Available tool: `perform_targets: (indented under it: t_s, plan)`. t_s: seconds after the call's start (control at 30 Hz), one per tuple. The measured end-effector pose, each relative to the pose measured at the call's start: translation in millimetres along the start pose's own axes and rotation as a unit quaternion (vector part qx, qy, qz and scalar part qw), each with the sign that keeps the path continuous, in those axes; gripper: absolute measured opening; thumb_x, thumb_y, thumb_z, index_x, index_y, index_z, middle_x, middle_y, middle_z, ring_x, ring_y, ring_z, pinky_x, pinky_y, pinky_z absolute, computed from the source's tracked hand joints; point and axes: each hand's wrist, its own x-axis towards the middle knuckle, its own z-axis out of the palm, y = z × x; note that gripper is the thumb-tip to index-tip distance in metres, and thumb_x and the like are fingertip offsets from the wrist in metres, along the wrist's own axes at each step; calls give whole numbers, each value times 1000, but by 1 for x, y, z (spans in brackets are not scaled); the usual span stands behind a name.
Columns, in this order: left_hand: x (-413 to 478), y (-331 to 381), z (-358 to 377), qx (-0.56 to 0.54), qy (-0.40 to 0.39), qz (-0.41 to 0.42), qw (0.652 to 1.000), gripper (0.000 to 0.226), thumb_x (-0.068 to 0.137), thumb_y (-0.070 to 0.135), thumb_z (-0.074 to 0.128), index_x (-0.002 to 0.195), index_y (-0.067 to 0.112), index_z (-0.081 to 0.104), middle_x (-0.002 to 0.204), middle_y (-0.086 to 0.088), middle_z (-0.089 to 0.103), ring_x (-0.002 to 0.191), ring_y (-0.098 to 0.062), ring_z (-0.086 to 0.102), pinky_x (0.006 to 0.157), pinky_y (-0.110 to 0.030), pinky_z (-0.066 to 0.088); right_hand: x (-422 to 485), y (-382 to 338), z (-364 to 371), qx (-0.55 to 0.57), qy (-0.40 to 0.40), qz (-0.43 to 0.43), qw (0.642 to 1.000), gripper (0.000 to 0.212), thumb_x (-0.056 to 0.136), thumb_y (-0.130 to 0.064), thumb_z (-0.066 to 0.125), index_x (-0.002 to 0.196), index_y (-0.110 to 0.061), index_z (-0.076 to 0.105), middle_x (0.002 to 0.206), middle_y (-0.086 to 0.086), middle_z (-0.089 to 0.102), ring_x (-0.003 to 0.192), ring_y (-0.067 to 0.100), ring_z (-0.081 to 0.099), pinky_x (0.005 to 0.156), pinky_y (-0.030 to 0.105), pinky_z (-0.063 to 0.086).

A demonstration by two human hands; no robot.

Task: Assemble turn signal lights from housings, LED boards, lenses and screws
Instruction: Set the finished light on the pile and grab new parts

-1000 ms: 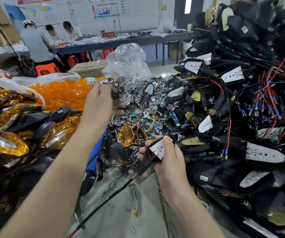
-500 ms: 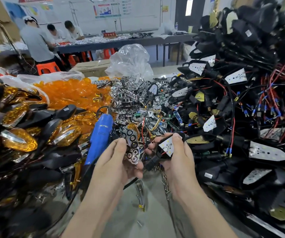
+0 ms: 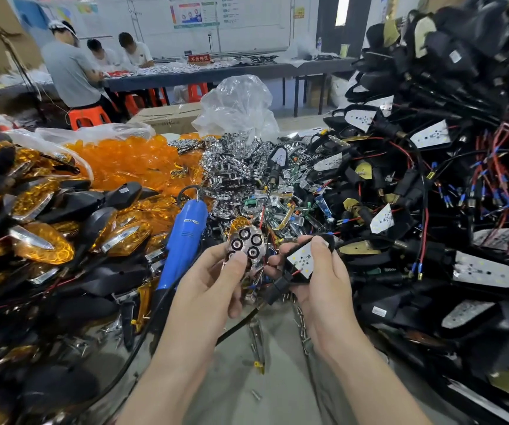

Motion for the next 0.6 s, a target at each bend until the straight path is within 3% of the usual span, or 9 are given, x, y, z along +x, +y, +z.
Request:
perform_targets:
  t_s: [0.27,0.37,0.53,0.6]
  plan:
    - [1,-2,-4,0,31,14,999,26,68,55,73,93,49,72,57,5,51,55,-19,45,64,-42,40,-1,-2,0,5,-7,-1,1000,29,112,-26,39,98,-11,59,80,9,71,71,25,71,65,38,61]
    - [2,-2,-5,-13,31,27,999,25,70,53,75,87,34,74,64,2,58,65,-26,46,70,-48,38,-1,-2,0,1,-9,3,1000,29,112,-26,38,99,-10,58,79,8,71,71,27,71,65,38,61]
    - [1,-2,-4,-28,29,35,999,19,71,43,76,86,31,72,66,4,57,62,-13,50,71,-47,39,-2,-3,0,2,-12,7,1000,27,112,-25,38,101,-8,56,79,9,70,70,27,71,64,38,61]
    - [1,-1,-3,-30,27,30,999,23,77,35,73,100,33,76,72,1,58,62,-12,49,70,-40,40,-2,-3,0,3,-11,9,1000,27,112,-25,38,101,-8,56,78,9,70,69,26,70,63,38,61]
